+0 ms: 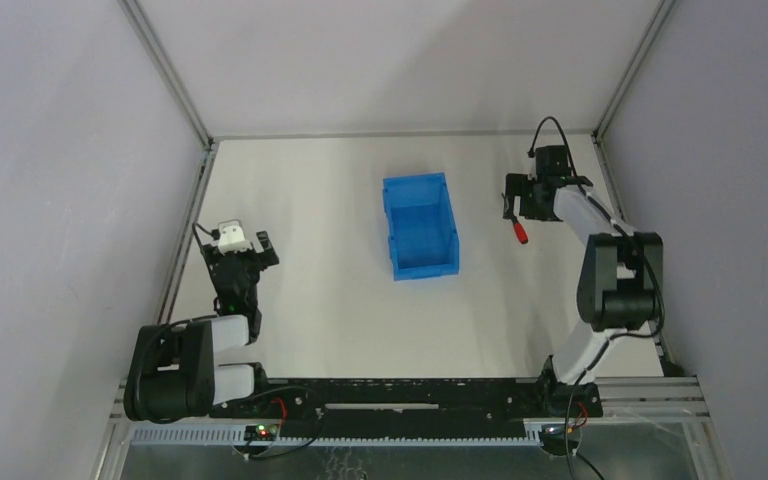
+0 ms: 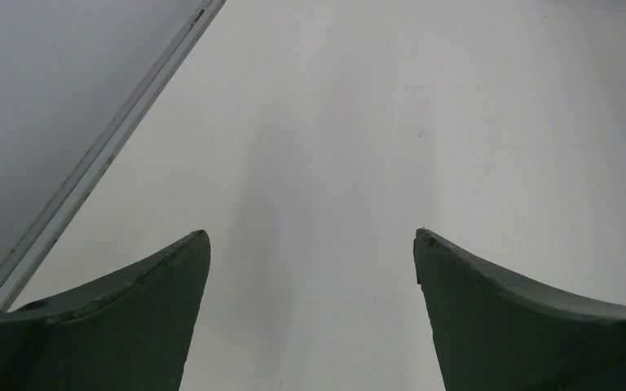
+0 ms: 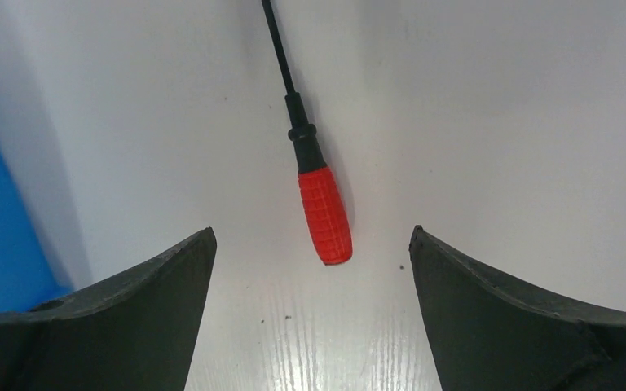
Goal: Put the screwdriver in the bin
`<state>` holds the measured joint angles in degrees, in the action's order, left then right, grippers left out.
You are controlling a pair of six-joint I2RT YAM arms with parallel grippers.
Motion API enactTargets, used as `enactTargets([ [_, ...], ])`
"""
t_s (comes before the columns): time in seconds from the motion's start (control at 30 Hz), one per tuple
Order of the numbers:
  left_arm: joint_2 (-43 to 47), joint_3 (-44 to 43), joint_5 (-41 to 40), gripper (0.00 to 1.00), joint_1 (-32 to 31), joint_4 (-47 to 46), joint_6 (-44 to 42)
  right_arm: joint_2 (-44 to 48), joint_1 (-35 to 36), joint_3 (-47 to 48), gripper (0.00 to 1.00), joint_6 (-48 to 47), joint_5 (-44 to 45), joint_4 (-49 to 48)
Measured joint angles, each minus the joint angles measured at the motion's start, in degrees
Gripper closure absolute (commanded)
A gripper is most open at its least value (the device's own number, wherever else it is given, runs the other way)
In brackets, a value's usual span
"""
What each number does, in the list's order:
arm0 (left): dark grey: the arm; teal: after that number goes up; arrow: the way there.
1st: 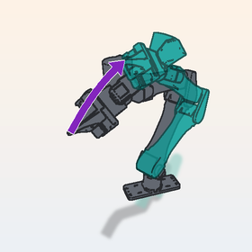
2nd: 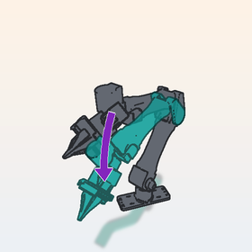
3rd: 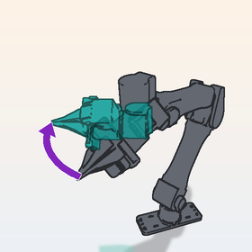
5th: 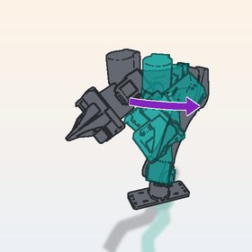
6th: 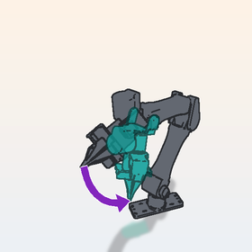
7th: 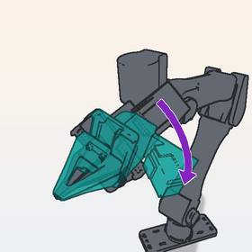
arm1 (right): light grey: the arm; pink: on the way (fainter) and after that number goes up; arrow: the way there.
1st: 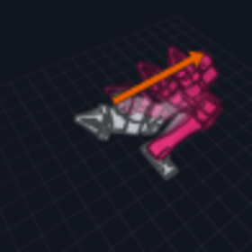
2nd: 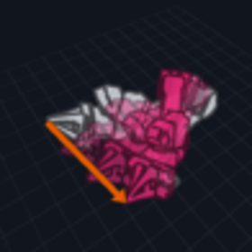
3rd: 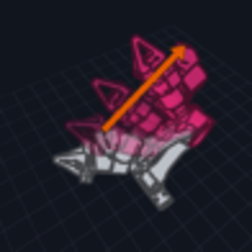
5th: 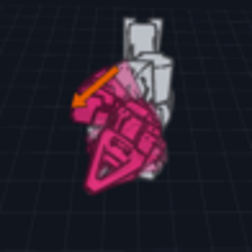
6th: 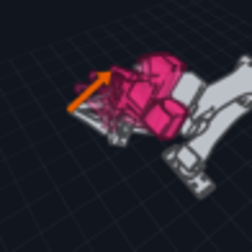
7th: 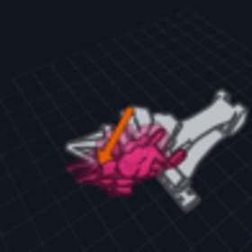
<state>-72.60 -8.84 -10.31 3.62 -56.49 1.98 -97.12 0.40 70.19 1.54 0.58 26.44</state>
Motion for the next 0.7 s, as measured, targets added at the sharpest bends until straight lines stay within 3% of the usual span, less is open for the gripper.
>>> enactTargets([
  [0.2,0.0,0.0,0.0,0.0,0.0,0.0,0.0,-9.49,0.0,4.48,0.13,-0.44,-0.74,2.4],
  [0.37,0.0,0.0,0.0,0.0,0.0,0.0,0.0,-14.05,0.02,5.35,0.27,-1.55,-0.66,2.71],
  [0.47,0.0,0.0,0.0,0.0,0.0,0.0,0.0,-15.06,0.26,5.97,0.44,-1.81,0.02,2.73],
  [0.57,0.0,0.0,0.0,0.0,0.0,0.0,0.0,-15.52,0.72,6.36,0.7,-1.62,-0.26,2.64],
  [0.7,0.0,0.0,0.0,0.0,0.0,0.0,0.0,-15.5,1.64,6.45,0.86,-1.79,0.57,2.6],
])
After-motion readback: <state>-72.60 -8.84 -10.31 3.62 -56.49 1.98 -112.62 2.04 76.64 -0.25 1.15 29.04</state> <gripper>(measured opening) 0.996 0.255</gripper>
